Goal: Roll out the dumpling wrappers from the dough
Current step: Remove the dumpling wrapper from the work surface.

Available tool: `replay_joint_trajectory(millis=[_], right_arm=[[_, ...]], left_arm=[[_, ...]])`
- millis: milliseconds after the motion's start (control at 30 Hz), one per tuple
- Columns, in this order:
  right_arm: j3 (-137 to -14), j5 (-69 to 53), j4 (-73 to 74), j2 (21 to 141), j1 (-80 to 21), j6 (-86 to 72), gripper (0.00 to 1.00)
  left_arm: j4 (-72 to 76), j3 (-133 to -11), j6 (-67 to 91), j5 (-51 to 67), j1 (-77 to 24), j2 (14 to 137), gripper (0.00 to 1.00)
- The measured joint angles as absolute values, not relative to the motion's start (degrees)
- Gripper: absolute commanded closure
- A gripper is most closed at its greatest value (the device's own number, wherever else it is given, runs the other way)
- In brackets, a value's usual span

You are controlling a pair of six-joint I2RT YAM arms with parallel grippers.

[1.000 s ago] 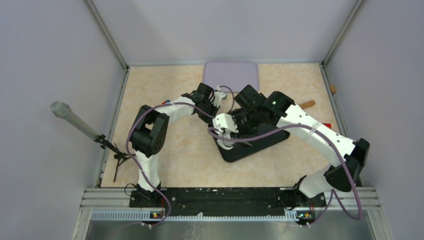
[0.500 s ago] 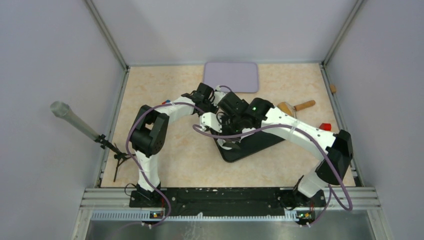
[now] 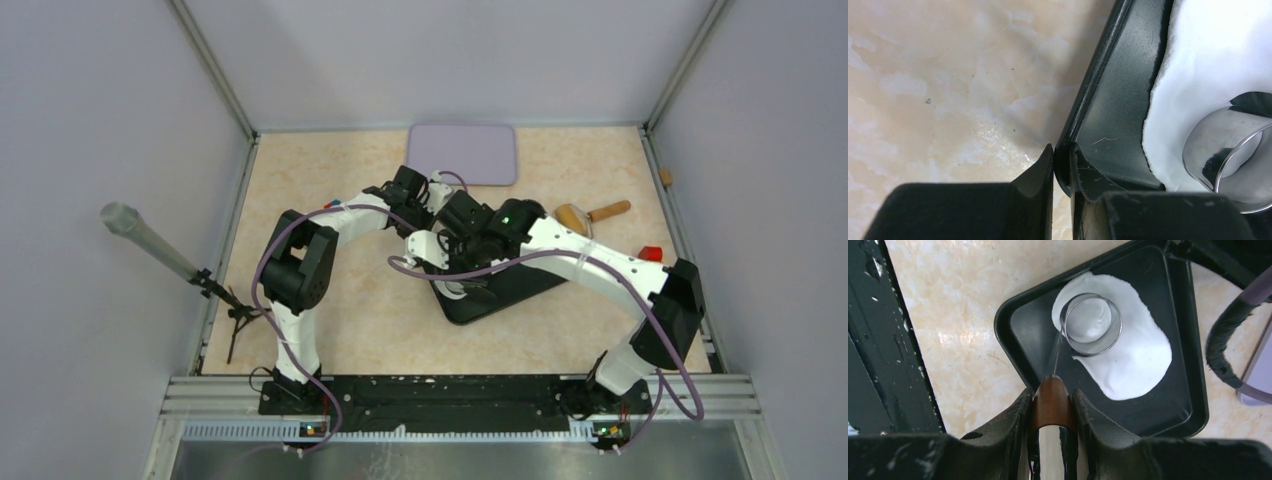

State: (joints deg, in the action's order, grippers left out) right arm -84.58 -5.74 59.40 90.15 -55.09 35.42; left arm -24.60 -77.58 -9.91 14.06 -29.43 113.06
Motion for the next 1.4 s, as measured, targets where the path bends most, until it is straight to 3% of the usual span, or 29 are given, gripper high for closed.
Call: replay_joint_trajectory(millis=[1400], right_arm=[[-81.0, -3.6, 56.1, 90.7, -56.0, 35.3, 1.0]], left_arm=[[-24.6, -77.6, -9.7, 14.1, -29.4, 113.1, 1.0]])
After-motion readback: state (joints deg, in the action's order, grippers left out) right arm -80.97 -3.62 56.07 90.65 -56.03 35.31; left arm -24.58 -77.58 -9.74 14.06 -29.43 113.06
